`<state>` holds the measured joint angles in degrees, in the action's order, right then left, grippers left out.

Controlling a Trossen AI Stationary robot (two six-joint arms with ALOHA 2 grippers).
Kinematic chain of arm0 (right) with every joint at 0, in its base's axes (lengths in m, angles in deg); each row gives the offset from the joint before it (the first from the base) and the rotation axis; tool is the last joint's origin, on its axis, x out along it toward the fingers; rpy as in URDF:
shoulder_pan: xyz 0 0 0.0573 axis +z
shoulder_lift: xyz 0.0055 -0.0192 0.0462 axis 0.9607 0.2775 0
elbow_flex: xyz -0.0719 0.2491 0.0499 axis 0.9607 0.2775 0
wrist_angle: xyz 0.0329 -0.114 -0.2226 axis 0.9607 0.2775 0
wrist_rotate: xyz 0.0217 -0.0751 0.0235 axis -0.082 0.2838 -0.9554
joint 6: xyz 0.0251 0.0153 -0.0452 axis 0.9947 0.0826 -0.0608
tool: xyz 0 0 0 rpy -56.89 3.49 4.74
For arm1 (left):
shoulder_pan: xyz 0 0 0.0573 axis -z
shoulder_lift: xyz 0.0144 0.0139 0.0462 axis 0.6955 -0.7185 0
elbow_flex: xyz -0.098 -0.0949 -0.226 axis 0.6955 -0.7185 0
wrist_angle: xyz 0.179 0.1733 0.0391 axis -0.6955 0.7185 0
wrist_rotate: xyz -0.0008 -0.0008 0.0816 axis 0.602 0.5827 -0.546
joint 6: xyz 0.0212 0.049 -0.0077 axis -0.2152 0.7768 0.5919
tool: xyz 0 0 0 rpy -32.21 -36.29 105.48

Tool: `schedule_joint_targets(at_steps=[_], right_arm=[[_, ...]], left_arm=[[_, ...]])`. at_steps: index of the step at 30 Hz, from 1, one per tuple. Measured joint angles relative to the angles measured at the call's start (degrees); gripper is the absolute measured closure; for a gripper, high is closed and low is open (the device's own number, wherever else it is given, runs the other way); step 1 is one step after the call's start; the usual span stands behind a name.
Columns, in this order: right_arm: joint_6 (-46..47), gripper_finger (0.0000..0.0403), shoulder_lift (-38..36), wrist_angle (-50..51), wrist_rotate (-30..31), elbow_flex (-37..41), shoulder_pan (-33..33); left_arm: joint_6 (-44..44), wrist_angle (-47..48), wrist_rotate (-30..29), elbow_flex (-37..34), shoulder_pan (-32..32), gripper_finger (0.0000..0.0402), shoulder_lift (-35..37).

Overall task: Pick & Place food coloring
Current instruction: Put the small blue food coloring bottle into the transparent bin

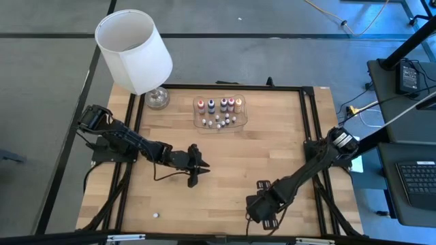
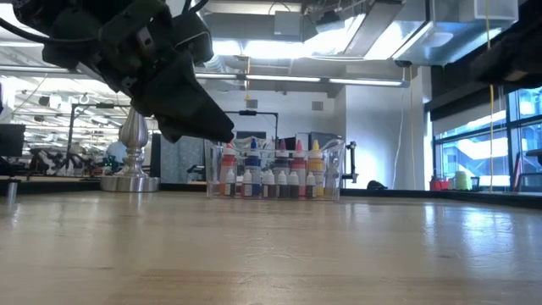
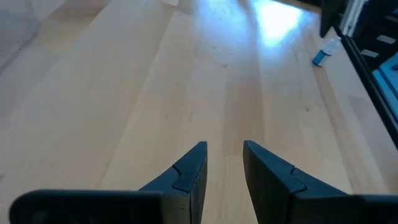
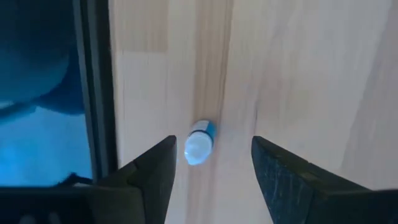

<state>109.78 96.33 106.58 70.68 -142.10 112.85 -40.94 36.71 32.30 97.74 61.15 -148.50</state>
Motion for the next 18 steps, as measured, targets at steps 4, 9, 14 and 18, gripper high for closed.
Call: schedule_joint_targets(at_steps=[4, 9, 14, 18], right_arm=[[4.4, 0.0193, 0.4, -0.5, 0.1, 0.0, 1.2], [7.4, 0.0193, 0.4, -0.8, 4.3, 0.0, 3.2], [7.3, 0.0193, 0.4, -0.2, 7.7, 0.0, 3.7], [7.4, 0.0193, 0.8, 0.3, 7.8, 0.0, 3.7]], left_arm=[[0.2, 0.0, -2.7, 0.0, -0.1, 0.0302, 0.0], [4.0, 0.0, -2.7, 0.0, -1.5, 0.0302, 0.0], [4.5, 0.0, -2.7, 0.0, -3.8, 0.0302, 0.0], [4.5, 0.0, -2.6, 0.0, -5.2, 0.0302, 0.0]])
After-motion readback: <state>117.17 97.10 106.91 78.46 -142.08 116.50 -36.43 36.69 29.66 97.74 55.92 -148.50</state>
